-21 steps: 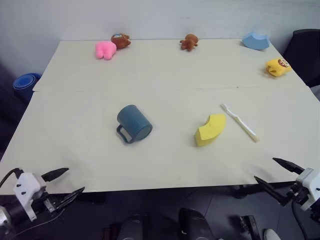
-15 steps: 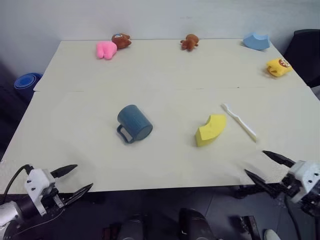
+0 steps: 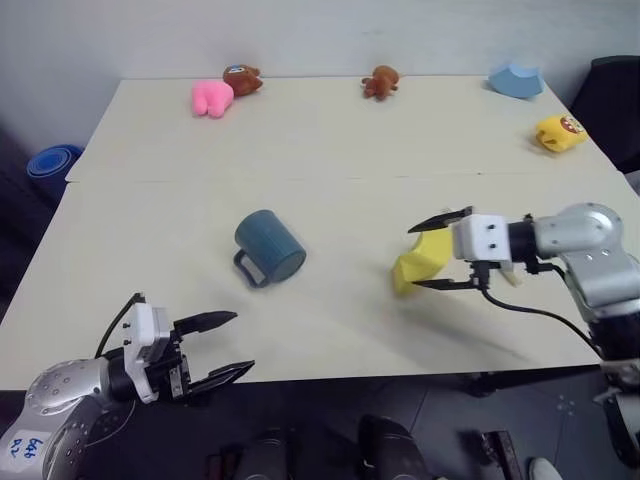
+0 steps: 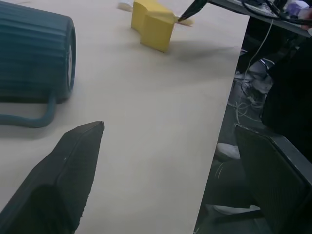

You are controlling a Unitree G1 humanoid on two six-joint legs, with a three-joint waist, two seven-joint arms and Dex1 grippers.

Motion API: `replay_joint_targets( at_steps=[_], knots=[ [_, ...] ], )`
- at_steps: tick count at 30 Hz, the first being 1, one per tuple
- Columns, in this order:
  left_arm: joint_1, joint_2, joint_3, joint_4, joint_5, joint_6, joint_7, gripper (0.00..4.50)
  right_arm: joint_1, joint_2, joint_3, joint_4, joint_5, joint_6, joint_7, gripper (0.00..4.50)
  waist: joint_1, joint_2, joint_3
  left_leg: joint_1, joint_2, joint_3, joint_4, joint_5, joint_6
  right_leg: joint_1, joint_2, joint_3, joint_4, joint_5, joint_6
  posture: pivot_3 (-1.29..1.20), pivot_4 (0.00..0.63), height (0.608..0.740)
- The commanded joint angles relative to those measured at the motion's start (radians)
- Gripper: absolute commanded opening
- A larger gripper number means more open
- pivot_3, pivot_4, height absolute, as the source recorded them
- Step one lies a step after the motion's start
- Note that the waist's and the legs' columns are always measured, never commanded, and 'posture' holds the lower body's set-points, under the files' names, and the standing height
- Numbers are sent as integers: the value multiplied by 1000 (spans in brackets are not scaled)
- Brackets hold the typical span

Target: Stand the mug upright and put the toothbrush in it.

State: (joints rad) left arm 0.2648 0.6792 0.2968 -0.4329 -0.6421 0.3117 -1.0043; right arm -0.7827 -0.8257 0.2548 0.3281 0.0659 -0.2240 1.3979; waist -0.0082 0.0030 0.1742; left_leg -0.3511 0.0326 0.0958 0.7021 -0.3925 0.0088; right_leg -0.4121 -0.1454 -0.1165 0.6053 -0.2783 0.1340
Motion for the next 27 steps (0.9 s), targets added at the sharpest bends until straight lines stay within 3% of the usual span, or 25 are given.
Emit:
replay_joint_targets(
  at_steps=[1, 7, 9, 12, 14, 19, 22, 27],
  knots=[
    [0, -6, -6, -39, -10, 2, 15, 4500, -132, 30, 81, 190, -108, -108, 82, 4482, -1, 0, 0, -1, 0, 1, 0, 0, 0, 0, 0, -1, -1, 0, 0, 0, 150, 740],
    [7, -13, -6, -56, -13, 3, 33, 4500, -267, 65, 187, 418, -208, -129, 200, 4482, -2, 0, 0, -1, 0, -2, 2, 0, 0, 1, -1, -3, 0, 0, 0, 0, 150, 740],
    [0, -17, -15, -60, -15, 0, 34, 4500, -296, 80, 199, 486, -224, -142, 209, 4082, -7, 0, 0, -1, 0, -1, 2, 0, 0, 1, -1, -3, 0, 0, 0, 0, 150, 740],
    [-13, -23, -28, -68, -19, 0, 34, 4500, -320, 100, 179, 545, -210, -168, 205, 3130, -13, 0, 0, -1, 0, -2, 2, 0, -1, 1, -1, -4, 0, 0, 0, 0, 150, 740],
    [-26, -27, -45, -75, -18, -1, 34, 4500, -325, 101, 141, 551, -171, -144, 204, 2522, -18, 0, 0, -1, 0, -3, 2, 0, -1, 1, -1, -4, 1, 0, 0, 0, 150, 740],
    [-108, -61, -110, -99, -32, 8, 50, 4500, -307, 28, -90, 436, 78, 218, 208, 2481, -18, 4, 3, -2, 1, -4, 2, 1, -1, 1, -1, -5, 1, 0, 0, 0, 150, 740],
    [-183, -93, -174, -115, -40, 24, 65, 4500, -326, -116, -159, 507, 63, 360, 134, 2481, -2, 5, 3, -3, -1, -6, 2, 1, -1, 1, -2, -5, 3, 0, 1, 0, 150, 740],
    [-287, -139, -264, -102, -12, 15, 76, 4500, -313, -252, -101, 777, -150, 259, -192, 2481, 2, 5, 3, -3, -1, -3, 3, 0, 0, 1, -3, -5, -1, 0, 1, 0, 150, 740]
  ],
)
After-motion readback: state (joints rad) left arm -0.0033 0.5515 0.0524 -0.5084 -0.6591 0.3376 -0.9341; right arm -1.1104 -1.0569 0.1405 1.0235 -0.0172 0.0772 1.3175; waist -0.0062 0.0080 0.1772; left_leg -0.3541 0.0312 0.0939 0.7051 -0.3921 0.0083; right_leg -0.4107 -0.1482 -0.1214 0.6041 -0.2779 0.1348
